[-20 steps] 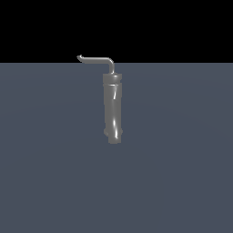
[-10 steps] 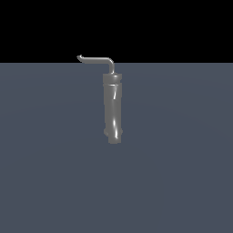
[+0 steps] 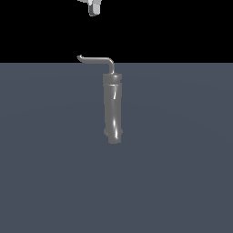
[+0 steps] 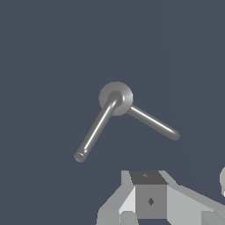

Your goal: Turn on the faucet by rotating a designated handle.

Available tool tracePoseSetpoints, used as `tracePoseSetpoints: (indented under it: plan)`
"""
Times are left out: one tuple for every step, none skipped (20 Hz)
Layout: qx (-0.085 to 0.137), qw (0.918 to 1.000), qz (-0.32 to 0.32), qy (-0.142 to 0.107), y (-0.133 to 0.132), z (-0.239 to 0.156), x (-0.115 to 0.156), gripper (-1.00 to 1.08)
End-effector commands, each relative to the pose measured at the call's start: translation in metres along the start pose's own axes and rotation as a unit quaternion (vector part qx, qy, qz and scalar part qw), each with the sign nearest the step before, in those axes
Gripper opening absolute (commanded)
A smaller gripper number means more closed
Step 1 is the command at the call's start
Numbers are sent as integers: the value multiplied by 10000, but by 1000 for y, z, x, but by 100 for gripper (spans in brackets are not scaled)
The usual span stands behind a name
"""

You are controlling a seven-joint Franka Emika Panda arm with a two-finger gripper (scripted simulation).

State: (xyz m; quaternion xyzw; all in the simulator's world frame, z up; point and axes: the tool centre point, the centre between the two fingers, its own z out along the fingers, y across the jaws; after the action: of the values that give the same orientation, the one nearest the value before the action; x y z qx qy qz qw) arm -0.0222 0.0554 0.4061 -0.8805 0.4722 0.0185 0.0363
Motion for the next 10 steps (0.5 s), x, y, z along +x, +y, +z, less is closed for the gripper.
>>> tracePoseSetpoints:
  plan:
    - [-19, 9995, 307, 15, -12, 11, 3, -100]
    - [-28, 9991, 427, 23, -17, 15, 4, -100]
    - [-37, 9985, 546, 32, -22, 20, 5, -100]
    - [-45, 9978, 665, 43, -26, 24, 6, -100]
    - [-54, 9969, 784, 54, -31, 29, 7, -100]
    - [-62, 9959, 902, 67, -36, 33, 7, -100]
    - [-71, 9947, 1020, 81, -40, 38, 8, -100]
    - [-78, 9934, 1138, 96, -45, 43, 9, -100]
    - [-86, 9920, 1255, 111, -49, 48, 10, -100]
    - [-93, 9904, 1371, 128, -54, 53, 10, -100]
